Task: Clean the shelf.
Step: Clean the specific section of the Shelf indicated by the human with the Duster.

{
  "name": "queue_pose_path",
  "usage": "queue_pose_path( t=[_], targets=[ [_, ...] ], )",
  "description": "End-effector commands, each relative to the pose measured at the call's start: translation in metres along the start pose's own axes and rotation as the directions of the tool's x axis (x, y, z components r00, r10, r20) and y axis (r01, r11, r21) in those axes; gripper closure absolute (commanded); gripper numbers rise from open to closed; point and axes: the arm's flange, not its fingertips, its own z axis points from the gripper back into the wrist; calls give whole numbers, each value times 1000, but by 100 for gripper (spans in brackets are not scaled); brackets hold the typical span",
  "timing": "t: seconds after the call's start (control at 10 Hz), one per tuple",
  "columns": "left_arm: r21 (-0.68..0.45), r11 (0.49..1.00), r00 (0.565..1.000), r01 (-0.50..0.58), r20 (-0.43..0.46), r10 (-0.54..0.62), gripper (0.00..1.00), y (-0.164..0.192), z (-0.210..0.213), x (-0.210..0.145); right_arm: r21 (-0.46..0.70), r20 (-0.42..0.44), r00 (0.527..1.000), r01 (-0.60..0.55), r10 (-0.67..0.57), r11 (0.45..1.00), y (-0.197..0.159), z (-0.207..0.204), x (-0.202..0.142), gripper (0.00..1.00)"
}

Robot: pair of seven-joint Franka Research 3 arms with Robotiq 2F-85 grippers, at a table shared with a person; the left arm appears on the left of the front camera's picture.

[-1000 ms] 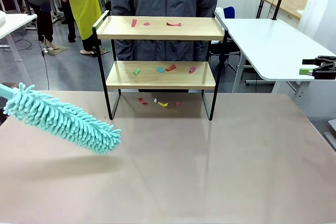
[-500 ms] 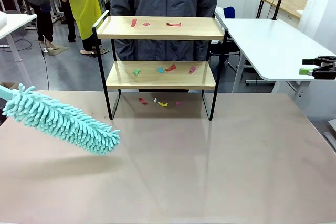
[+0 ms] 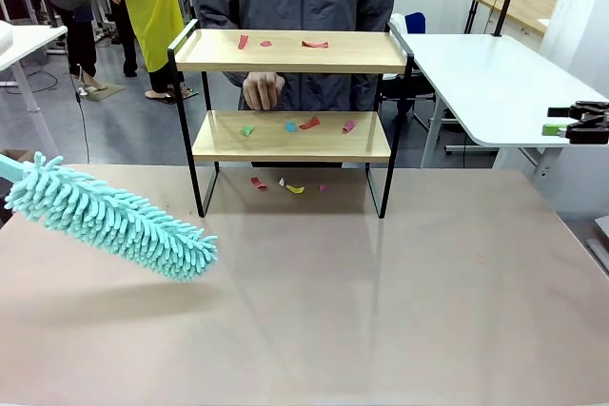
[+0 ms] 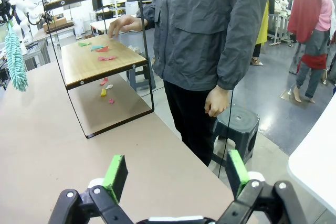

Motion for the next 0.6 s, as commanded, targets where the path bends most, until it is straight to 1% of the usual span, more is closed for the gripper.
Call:
queue_pose_path(
  t=[0.0, 0.5],
  targets=[
    [11, 1000, 1000, 9, 15, -9, 87, -2, 1, -1, 1, 1, 1000, -13, 13, 1000, 0, -1, 2, 0],
    [11, 1000, 1000, 9, 15, -9, 87, -2, 1, -1, 1, 1, 1000, -13, 13, 1000, 0, -1, 2, 0]
  ],
)
